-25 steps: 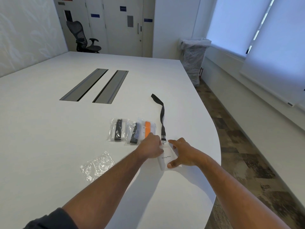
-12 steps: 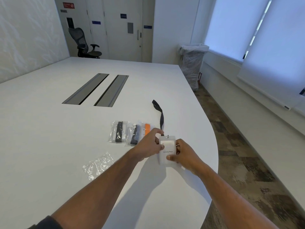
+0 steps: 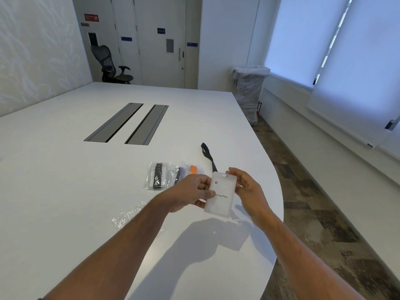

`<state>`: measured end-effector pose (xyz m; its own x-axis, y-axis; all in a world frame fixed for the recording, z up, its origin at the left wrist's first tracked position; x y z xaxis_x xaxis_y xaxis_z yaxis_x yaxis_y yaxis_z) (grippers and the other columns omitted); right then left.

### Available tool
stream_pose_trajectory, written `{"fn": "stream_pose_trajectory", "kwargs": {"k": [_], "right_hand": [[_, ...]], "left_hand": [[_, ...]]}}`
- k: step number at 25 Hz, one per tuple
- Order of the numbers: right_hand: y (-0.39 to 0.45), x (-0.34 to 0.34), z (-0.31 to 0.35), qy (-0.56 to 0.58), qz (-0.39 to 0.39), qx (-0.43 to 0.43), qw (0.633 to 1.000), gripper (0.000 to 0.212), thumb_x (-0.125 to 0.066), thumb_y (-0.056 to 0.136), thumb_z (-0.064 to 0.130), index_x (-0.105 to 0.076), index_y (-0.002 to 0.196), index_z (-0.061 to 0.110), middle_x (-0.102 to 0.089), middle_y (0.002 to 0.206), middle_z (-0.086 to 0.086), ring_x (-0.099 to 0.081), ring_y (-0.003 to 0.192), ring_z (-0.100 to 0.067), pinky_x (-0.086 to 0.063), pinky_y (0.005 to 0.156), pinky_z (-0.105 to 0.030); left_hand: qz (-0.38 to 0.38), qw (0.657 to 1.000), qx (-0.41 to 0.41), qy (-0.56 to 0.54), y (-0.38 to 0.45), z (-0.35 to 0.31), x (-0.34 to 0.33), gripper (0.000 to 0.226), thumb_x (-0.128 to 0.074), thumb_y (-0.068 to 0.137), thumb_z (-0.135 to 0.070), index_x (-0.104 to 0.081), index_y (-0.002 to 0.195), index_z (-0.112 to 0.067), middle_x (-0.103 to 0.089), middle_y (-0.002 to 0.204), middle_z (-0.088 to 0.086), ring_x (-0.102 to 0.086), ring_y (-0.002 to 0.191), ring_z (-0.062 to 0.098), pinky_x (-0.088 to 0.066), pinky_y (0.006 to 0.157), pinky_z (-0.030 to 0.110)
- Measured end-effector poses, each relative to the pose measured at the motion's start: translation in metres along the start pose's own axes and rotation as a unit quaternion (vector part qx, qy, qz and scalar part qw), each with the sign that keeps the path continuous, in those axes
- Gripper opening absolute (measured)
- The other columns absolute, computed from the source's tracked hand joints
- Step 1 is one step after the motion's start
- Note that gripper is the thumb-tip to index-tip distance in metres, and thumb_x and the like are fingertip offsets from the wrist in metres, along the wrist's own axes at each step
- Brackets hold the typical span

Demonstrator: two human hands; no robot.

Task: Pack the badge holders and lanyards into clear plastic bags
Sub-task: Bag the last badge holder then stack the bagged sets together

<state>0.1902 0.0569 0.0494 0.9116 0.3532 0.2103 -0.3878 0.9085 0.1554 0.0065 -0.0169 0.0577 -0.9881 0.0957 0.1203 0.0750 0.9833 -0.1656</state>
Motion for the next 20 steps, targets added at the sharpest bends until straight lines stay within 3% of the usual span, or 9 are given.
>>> {"fn": "stream_pose_trajectory", "kwargs": {"k": [4,7,9,14,18,20], "right_hand": [[-0.012,-0.021,0.015,0.010,0.089,0.024,0.996,0.047,-0.052,0.093,0.002,-0.073,0.113,0.039,-0.077,0.106,0.013,-0.073,0.094,-0.009,-0.058,0.071,-0.019],[-0.021,-0.032,0.019,0.076,0.101,0.013,0.992,0.049,-0.048,0.094,0.002,-0.074,0.115,0.038,-0.078,0.111,0.006,-0.074,0.101,-0.014,-0.059,0.075,-0.024],[-0.025,-0.036,0.018,0.076,0.093,0.009,0.993,0.051,-0.043,0.100,0.001,-0.075,0.109,0.039,-0.079,0.105,0.003,-0.075,0.096,-0.015,-0.058,0.076,-0.021],[-0.038,-0.046,0.011,0.085,0.117,-0.012,0.989,0.033,-0.039,0.107,0.009,-0.070,0.097,0.012,-0.072,0.085,-0.013,-0.066,0.073,-0.022,-0.053,0.071,-0.021],[-0.046,-0.048,0.022,0.083,0.120,0.003,0.989,0.032,-0.039,0.107,0.011,-0.062,0.122,0.025,-0.068,0.081,-0.012,-0.058,0.066,-0.020,-0.052,0.067,-0.018],[-0.049,-0.048,0.027,0.079,0.118,0.007,0.990,0.041,-0.040,0.107,0.012,-0.047,0.141,0.035,-0.067,0.080,-0.012,-0.057,0.065,-0.019,-0.051,0.066,-0.017]], "left_hand": [[0.010,0.999,-0.025,-0.031,-0.010,-0.015,0.000,0.029,-0.069,0.096,-0.007,-0.063,0.123,-0.001,-0.075,0.111,0.011,-0.072,0.100,0.019,-0.062,0.077,0.033],[-0.014,0.997,-0.052,-0.059,-0.014,-0.022,0.004,0.025,-0.070,0.096,-0.007,-0.065,0.120,-0.004,-0.075,0.105,0.009,-0.072,0.095,0.017,-0.061,0.073,0.031],[-0.049,0.993,-0.068,-0.086,-0.016,-0.026,0.008,0.020,-0.070,0.095,-0.006,-0.067,0.115,-0.007,-0.076,0.102,0.007,-0.073,0.090,0.016,-0.061,0.070,0.030],[-0.158,0.976,-0.093,-0.117,-0.013,-0.033,0.023,0.016,-0.069,0.095,-0.004,-0.068,0.111,-0.005,-0.079,0.103,0.012,-0.076,0.085,0.015,-0.063,0.067,0.031],[-0.206,0.969,-0.097,-0.091,-0.009,-0.035,0.024,0.013,-0.070,0.094,-0.004,-0.069,0.108,-0.005,-0.078,0.105,0.016,-0.077,0.085,0.017,-0.064,0.066,0.033],[-0.222,0.966,-0.101,-0.086,-0.007,-0.034,0.023,0.011,-0.071,0.094,-0.005,-0.069,0.104,-0.006,-0.078,0.102,0.015,-0.077,0.084,0.018,-0.064,0.065,0.031]]}}
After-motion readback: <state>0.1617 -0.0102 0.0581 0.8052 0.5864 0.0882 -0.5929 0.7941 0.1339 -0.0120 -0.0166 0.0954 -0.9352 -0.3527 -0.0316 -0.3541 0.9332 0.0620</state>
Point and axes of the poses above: each hand's wrist, its own y-axis towards the middle knuckle, its own x-axis out of the back of the hand, z = x × y, the point moved 4 cm from there along y, towards the middle knuckle
